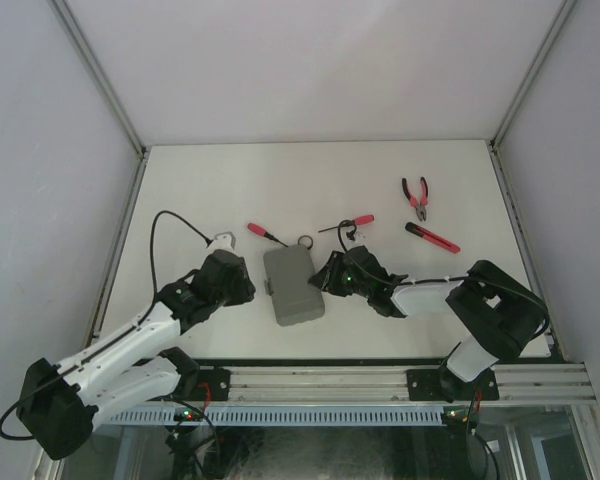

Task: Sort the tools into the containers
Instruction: Open the storage box at the center of the board.

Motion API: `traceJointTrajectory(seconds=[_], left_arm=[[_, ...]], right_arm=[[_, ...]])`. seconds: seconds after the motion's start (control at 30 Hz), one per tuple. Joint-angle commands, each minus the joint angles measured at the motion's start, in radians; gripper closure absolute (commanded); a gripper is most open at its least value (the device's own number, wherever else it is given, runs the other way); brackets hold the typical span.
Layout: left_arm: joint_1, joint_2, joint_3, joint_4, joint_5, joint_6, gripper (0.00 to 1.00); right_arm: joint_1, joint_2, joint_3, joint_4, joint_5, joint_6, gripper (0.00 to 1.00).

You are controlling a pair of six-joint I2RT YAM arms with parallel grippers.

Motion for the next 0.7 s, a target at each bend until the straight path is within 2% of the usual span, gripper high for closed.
traceJointTrajectory(seconds=[0.0, 0.1, 0.2, 0.67], left_arm=[[0.002, -0.065, -0.046, 0.185, 0.089, -0.047, 0.56], [0.005, -0.077, -0.070, 0.254, 0.110, -0.093, 0.50], [0.011, -0.058, -0.094, 0.317, 0.135, -0.129, 0.49], [0.043, 0.073, -0.124, 0.365, 0.126, -0.148, 0.55]], right_arm=[[-0.003, 0.071, -0.078, -0.367, 0.086, -0.100, 0.87], [-0.001, 0.073, -0.078, -0.370, 0.084, -0.100, 0.87], [-0.002, 0.073, -0.077, -0.369, 0.081, -0.099, 0.87], [-0.001, 0.088, -0.078, -0.352, 0.059, -0.103, 0.87]])
